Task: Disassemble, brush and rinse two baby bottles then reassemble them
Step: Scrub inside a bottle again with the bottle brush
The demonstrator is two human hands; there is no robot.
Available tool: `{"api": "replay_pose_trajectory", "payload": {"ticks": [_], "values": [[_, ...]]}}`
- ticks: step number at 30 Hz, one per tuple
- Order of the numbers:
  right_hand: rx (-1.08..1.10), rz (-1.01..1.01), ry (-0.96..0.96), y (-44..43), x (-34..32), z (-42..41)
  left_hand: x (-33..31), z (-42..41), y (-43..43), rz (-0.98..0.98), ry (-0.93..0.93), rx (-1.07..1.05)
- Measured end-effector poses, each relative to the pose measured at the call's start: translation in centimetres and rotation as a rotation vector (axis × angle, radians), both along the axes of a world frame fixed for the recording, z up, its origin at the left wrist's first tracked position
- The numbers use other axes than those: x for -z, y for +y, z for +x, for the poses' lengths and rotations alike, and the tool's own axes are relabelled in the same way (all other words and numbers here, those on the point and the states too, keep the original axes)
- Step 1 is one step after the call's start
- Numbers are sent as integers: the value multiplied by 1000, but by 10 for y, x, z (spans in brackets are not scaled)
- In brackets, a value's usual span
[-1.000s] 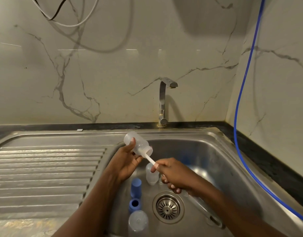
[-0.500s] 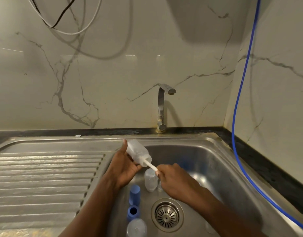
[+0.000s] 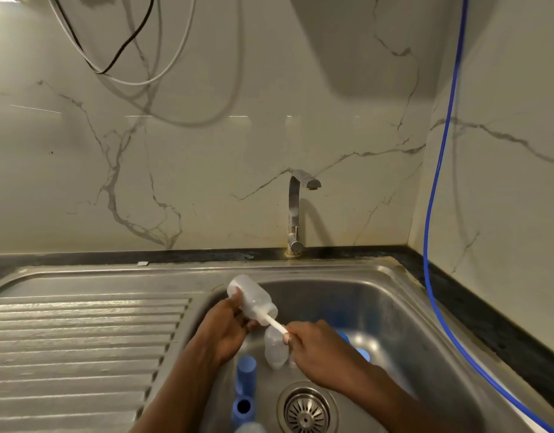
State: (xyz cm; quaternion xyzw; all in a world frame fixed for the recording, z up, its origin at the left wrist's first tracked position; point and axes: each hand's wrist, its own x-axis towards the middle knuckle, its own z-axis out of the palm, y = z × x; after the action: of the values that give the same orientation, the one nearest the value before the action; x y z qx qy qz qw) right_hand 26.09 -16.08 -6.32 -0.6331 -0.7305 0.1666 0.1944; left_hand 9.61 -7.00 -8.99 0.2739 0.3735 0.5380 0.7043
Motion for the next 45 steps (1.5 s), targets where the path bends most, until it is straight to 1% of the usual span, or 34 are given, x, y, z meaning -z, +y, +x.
{"api": "replay_pose_trajectory", "payload": {"ticks": [1, 3, 5, 6, 8, 9, 11, 12, 13, 14, 15, 16, 18, 19, 20, 21, 23, 26, 27, 28, 30, 31, 32, 33, 34, 35, 36, 38, 39, 40, 41, 42, 44, 45], "values": [[12, 20, -36, 1, 3, 1, 1, -2, 1, -18, -23, -11], [19, 32, -47, 2, 5, 1, -2, -3, 1, -43, -121, 20], [-30, 17, 6, 1, 5, -3, -8, 0, -1, -38, -120, 62], [-50, -22, 87, 0, 4, -7, -9, 1, -1, -35, -99, 67], [-43, -203, 378, -3, 0, -14, -10, 2, -1, -27, -121, 59], [-36, -313, 543, -5, -4, -16, -12, 2, -1, -24, -177, 65], [-66, -512, 795, -7, -15, -16, -15, -2, -2, 3, -315, 94], [-92, -598, 888, -9, -20, -15, -14, -3, -1, 21, -347, 94], [-111, -649, 952, -10, -24, -14, -14, -3, 0, 42, -338, 86], [-109, -658, 970, -11, -25, -13, -12, -4, 2, 58, -306, 72], [-87, -608, 924, -10, -22, -13, -11, -3, 2, 64, -255, 71], [-54, -493, 774, -9, -17, -14, -9, -2, 2, 60, -178, 78], [1, -150, 274, -6, -5, -9, -4, 2, -1, 29, -3, 38], [0, -31, 82, -3, 1, -6, -1, 3, -1, 16, 69, -2], [9, 18, -17, -1, 6, -3, 3, 1, 0, 3, 99, -36], [21, 43, -55, 0, 9, -1, 4, 1, -1, -2, 74, -36], [27, 66, -71, 1, 12, -2, 1, 2, 1, 8, -22, 10], [-11, 24, -1, 2, 16, -11, -8, 7, -2, 19, 17, 75], [-29, -36, 78, 1, 14, -15, -8, 8, -3, -3, 4, 74], [-29, -127, 215, 0, 10, -16, -7, 8, -3, -27, -26, 64], [-18, -388, 590, -3, -2, -16, -7, 4, -4, -23, -137, 61], [-47, -504, 744, -5, -9, -14, -10, 1, -5, 0, -207, 90], [-82, -580, 842, -6, -16, -13, -13, -2, -6, 29, -274, 130], [-107, -621, 900, -7, -19, -11, -14, -3, -7, 49, -308, 154], [-105, -621, 910, -7, -20, -10, -14, -3, -5, 61, -298, 151], [-82, -578, 871, -7, -18, -10, -13, -2, -5, 56, -255, 127], [-46, -482, 747, -6, -13, -11, -11, 0, -5, 45, -199, 103], [10, -163, 305, -2, 0, -12, -6, 5, -4, 4, -58, 59], [13, -33, 121, 0, 7, -12, -3, 5, -3, -15, 4, 12], [24, 22, 29, 1, 14, -12, 0, 5, -1, -30, 37, -40], [31, 36, 0, 3, 18, -11, 1, 4, 0, -44, 28, -65], [33, 32, 3, 4, 21, -12, 2, 3, 2, -61, -33, -72], [6, 8, 17, 4, 21, -14, -1, 2, 2, -72, -120, -31], [-17, -11, 46, 4, 20, -16, -3, 2, 2, -47, -117, 2]]}}
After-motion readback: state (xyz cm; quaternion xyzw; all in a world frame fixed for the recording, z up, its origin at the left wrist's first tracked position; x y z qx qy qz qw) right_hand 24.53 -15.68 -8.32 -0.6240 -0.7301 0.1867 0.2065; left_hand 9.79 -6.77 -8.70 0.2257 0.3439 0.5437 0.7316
